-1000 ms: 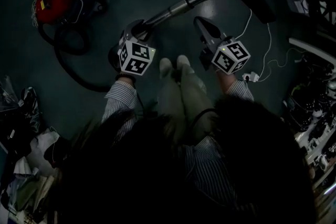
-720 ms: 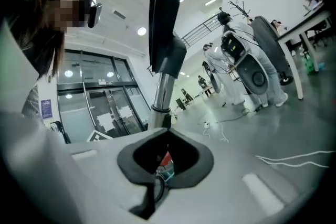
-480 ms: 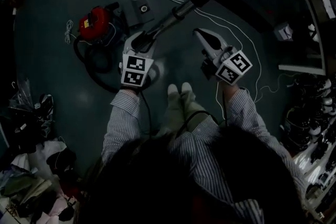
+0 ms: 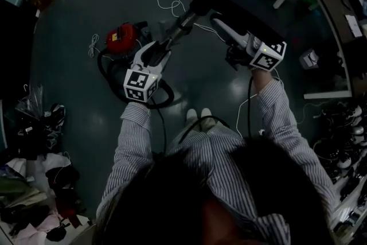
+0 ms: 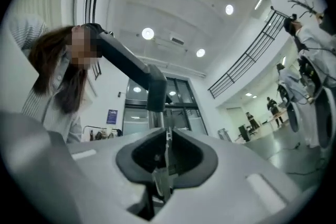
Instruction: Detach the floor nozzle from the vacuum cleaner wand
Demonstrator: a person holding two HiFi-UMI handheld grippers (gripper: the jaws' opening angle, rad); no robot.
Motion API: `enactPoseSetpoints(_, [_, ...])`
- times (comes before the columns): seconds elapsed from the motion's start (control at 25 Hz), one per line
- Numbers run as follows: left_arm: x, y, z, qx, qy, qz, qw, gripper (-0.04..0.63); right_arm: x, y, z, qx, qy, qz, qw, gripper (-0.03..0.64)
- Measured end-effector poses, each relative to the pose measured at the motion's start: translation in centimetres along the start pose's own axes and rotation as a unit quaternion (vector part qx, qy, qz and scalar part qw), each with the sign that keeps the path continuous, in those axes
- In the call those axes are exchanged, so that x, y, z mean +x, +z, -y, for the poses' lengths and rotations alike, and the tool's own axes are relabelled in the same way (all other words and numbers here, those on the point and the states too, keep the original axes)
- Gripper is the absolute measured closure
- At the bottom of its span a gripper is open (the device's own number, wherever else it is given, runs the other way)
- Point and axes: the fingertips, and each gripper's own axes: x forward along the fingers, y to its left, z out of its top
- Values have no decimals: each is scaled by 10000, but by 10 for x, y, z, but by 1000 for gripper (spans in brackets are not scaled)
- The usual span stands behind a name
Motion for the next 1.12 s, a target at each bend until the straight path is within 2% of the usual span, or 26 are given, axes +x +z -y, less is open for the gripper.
enactPoseSetpoints(0.08, [-12,0,1,-133,-4,131,9998,396,11,13,-16,49,372,84,9993,585])
enactPoseSetpoints(0.28, [-35,-1,13,-506,-201,527,9971,394,22,29,-42,126,1008,234,9945,485])
enactPoseSetpoints(0.56, [-54,3,25,-894,-301,1004,9905,394,28,38,-65,278,1557,252,9871,466])
enactPoseSetpoints(0.68, [-57,7,30,-935,-378,1257,9869,394,34,41,-70,431,1647,164,9853,465])
enactPoseSetpoints(0.76, [-59,11,33,-932,-407,1401,9849,394,38,44,-81,557,1919,108,9798,443])
enactPoseSetpoints(0.84, [-57,9,34,-903,-428,1380,9854,394,46,45,-95,619,2218,-16,9731,386])
enactPoseSetpoints(0.92, [-54,4,35,-907,-474,1298,9862,394,55,47,-105,565,2379,-86,9696,365])
enactPoseSetpoints(1.12, [-55,1,31,-1089,-595,1399,9824,393,71,62,-93,614,2434,234,9677,369])
